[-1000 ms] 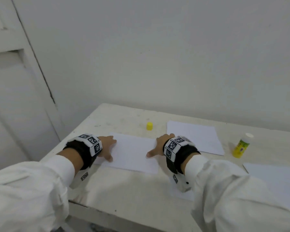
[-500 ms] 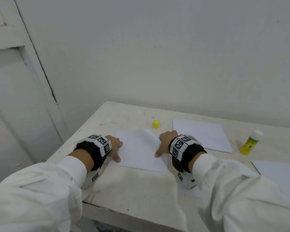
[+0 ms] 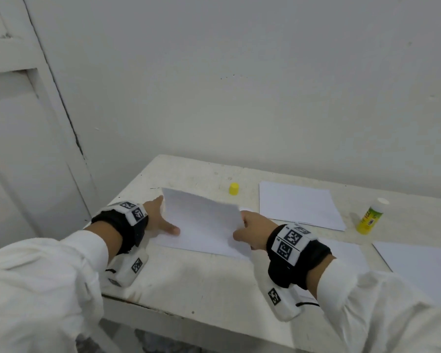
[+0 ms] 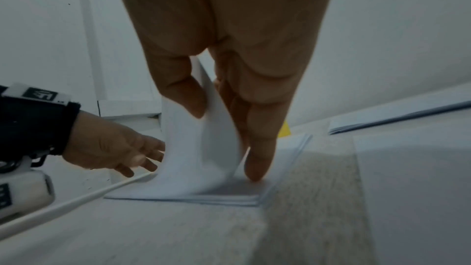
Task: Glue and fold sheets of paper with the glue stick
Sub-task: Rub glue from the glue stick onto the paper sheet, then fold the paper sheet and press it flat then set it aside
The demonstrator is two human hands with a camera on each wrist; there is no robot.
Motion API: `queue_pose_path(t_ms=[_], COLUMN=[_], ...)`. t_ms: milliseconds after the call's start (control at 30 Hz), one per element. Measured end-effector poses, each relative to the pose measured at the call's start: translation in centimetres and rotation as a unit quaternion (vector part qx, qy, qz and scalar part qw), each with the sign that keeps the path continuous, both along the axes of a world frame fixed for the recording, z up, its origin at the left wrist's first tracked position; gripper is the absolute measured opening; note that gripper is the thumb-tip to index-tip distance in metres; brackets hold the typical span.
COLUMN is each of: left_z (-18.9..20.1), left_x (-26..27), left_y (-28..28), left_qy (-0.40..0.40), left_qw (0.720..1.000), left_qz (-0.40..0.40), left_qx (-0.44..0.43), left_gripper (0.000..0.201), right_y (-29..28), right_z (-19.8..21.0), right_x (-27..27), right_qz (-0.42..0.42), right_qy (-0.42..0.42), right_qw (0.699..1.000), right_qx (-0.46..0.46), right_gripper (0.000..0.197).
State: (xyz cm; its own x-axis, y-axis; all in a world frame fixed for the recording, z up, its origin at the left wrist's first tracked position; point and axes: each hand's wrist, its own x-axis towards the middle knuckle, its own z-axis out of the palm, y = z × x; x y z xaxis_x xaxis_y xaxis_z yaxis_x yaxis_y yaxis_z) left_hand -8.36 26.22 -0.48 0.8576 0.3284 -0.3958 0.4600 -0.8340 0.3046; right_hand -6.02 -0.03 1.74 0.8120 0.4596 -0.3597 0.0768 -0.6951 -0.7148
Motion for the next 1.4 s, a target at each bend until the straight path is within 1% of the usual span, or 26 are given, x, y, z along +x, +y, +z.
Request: queue_pose_path(t_ms=[33,100,133,167,233,300,367,433,500,533,600,667,767,833,900,967,1033,1100,1133,1167,1200,1267,1300,1400], left_z=[0.5,1.4,1.7,1.7,1.2,0.7,0.3,-0.1,0.0,0.1,0.1,-0.1,0.1,0.8,1.7,2.3,2.9,3.2,3.3,3.4,3.5,3.3,3.1,2.3], left_x=[-0.2,-0.3,-0.4,-0.5,-0.3,-0.5,-0.7,-0.9,-1.4,-1.6,-1.9,-1.9,-1.8,-2.0,-2.6,-2.8,-2.9,-2.7,-2.4,-2.2,-2.1,-1.8,-1.7,-1.0], left_y=[0.4,1.0,1.1,1.2,1.2,0.5,0.0,-0.2,-0.3,-0.4,-0.6,-0.4,0.0,-0.1,-0.9,-1.8,-3.1,-5.1,-6.7,-8.4,-9.7,-13.1,-14.8,-18.7], left_qy=[-0.011,-0.053,-0.079,-0.108,-0.147,-0.16,-0.153,-0.103,-0.042,-0.024,-0.017,-0.016,0.003,0.012,0.004,-0.019,-0.06,-0.101,-0.118,-0.135,-0.147,-0.149,-0.147,-0.114], left_qw=[1.0,0.996,0.993,0.989,0.975,0.956,0.949,0.965,0.986,0.992,0.994,0.993,0.987,0.982,0.979,0.979,0.979,0.972,0.967,0.962,0.957,0.954,0.956,0.963], left_qz=[0.0,0.013,0.019,0.025,0.052,0.103,0.126,0.101,0.064,0.054,0.064,0.077,0.09,0.094,0.102,0.1,0.087,0.072,0.066,0.058,0.05,0.007,-0.026,-0.123], left_qx=[-0.027,-0.067,-0.083,-0.101,-0.159,-0.225,-0.246,-0.219,-0.146,-0.109,-0.083,-0.093,-0.134,-0.162,-0.178,-0.175,-0.176,-0.199,-0.215,-0.232,-0.247,-0.262,-0.254,-0.21], left_gripper=[0.103,0.047,0.023,0.017,0.027,0.025,0.025,0.029,0.026,0.026,0.036,0.04,0.029,0.025,0.022,0.026,0.03,0.031,0.028,0.026,0.03,0.041,0.04,0.027], right_y=[-0.2,-0.5,-0.5,-0.5,-0.5,-0.2,0.0,0.0,0.1,0.1,0.1,0.1,-0.1,-0.4,-0.6,-1.3,-3.0,-5.7,-7.6,-9.5,-10.9,-14.7,-16.4,-20.6], right_z=[0.1,0.1,0.0,-0.1,-0.1,0.1,0.3,0.3,0.3,0.2,0.2,0.2,0.4,0.5,0.6,1.0,1.7,2.0,2.1,2.1,2.1,1.8,1.7,1.0], right_x=[-0.1,-0.2,-0.3,-0.3,-0.3,-0.5,-0.7,-0.6,-0.6,-0.7,-0.6,-0.6,-0.5,-0.6,-0.6,-0.7,-0.9,-0.8,-0.8,-0.9,-0.8,-0.9,-1.0,-1.9], right_qz=[0.0,-0.016,-0.031,-0.048,-0.078,-0.106,-0.117,-0.121,-0.131,-0.137,-0.141,-0.145,-0.169,-0.17,-0.172,-0.178,-0.193,-0.215,-0.224,-0.234,-0.243,-0.26,-0.268,-0.292], right_qy=[0.008,0.022,0.017,0.006,0.004,0.039,0.058,0.045,0.034,0.035,0.038,0.054,0.1,0.112,0.112,0.121,0.139,0.137,0.126,0.11,0.095,0.079,0.08,0.085], right_qw=[1.0,1.0,0.999,0.999,0.997,0.994,0.991,0.991,0.99,0.99,0.989,0.988,0.98,0.978,0.977,0.975,0.968,0.961,0.961,0.961,0.961,0.959,0.956,0.951], right_qx=[0.0,0.001,-0.006,-0.016,-0.021,-0.002,-0.005,-0.026,-0.034,-0.03,-0.027,-0.02,0.035,0.052,0.053,0.053,0.079,0.105,0.106,0.099,0.093,0.084,0.082,0.061], right_gripper=[0.018,0.009,0.01,0.014,0.013,0.014,0.018,0.026,0.025,0.024,0.027,0.029,0.023,0.022,0.025,0.03,0.032,0.037,0.035,0.028,0.02,0.02,0.023,0.033])
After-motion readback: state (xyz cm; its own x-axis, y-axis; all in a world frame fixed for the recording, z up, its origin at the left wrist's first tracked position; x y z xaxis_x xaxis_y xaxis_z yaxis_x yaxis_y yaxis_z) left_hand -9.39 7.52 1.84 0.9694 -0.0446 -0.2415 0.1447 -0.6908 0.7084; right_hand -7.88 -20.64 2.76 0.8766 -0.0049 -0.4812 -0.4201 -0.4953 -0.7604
